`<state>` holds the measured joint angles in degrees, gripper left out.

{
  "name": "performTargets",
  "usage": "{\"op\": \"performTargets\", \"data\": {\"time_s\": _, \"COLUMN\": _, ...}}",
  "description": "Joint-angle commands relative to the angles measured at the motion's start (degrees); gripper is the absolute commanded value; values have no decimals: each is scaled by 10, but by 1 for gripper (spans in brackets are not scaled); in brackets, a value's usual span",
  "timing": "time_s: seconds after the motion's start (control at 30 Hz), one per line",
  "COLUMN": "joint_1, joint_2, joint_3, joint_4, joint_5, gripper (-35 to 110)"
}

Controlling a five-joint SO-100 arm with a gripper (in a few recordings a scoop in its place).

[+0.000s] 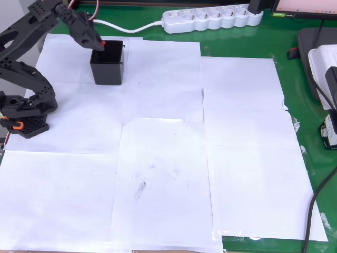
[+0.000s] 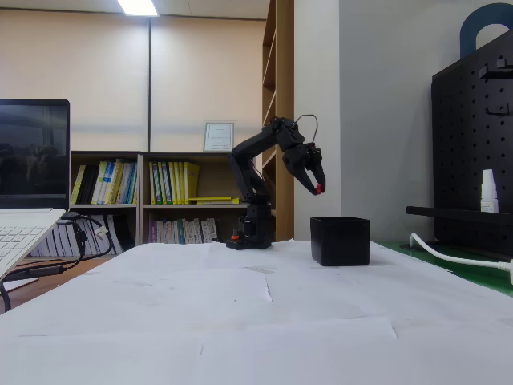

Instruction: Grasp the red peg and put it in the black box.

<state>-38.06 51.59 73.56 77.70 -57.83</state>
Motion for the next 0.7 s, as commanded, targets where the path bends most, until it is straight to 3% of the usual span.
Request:
{"op": "performTargets", "data": {"time_s": 0.0, "joint_1": -16, "joint_2": 40, "joint_3": 27, "joint_4": -14, "joint_5": 4, "gripper": 3}}
{"op": "performTargets", "data": {"time_s": 0.17, "joint_1": -15, "joint_2": 61, "joint_3": 42, "joint_4": -30, "joint_5": -12, "gripper": 28}}
{"op": "performTargets", "data": {"time_s": 0.33, "joint_1": 2, "joint_2": 59, "joint_3": 62, "joint_4": -14, "joint_5": -64, "gripper": 31}}
{"op": "performTargets", "data": {"time_s": 0.37, "joint_1": 8, "joint_2": 54, "joint_3": 68, "joint_4": -10, "joint_5": -67, "gripper": 29}}
{"op": "performTargets", "data": {"time_s": 0.43, "joint_1": 27, "joint_2": 25, "joint_3": 76, "joint_4": 1, "joint_5": -62, "gripper": 2}}
{"op": "performTargets", "data": {"time_s": 0.67, "joint_1": 208, "joint_2": -180, "joint_3": 28, "joint_4": 77, "joint_5": -162, "gripper": 0}}
